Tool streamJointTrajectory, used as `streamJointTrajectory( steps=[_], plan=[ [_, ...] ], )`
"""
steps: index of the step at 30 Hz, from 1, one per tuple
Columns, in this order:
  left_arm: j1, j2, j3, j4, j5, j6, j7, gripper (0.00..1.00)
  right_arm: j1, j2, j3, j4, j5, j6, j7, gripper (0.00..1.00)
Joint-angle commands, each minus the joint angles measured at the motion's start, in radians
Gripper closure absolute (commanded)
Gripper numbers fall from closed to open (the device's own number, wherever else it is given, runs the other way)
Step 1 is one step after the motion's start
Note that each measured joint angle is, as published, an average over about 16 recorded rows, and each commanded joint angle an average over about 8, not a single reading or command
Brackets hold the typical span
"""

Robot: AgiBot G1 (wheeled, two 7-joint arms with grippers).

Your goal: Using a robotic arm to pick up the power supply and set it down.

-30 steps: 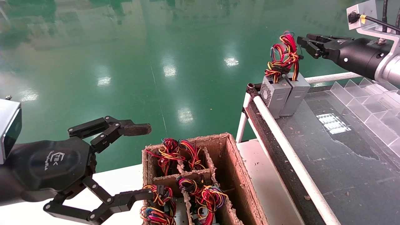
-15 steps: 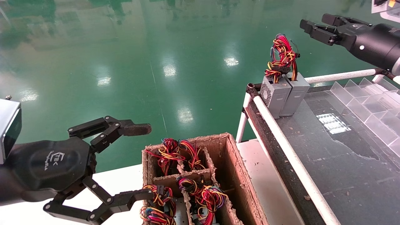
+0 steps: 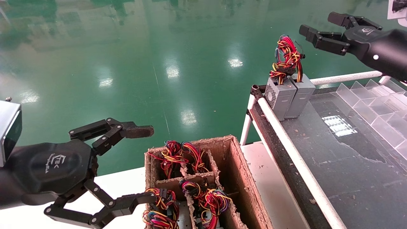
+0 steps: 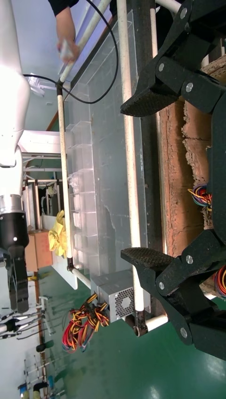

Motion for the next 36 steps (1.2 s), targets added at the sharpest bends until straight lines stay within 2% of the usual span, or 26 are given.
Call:
streamJointTrajectory(
  steps=[1, 36],
  plan=[
    [0.000, 0.000, 0.000, 0.000, 0.000, 0.000, 0.000, 0.00, -0.025, 0.013, 0.000, 0.042, 0.015, -0.017, 0.012, 0.00],
    [0.000, 0.000, 0.000, 0.000, 0.000, 0.000, 0.000, 0.00, -0.454, 0.239, -0.003, 0.772, 0.275, -0.316, 0.225, 0.00]
  ],
)
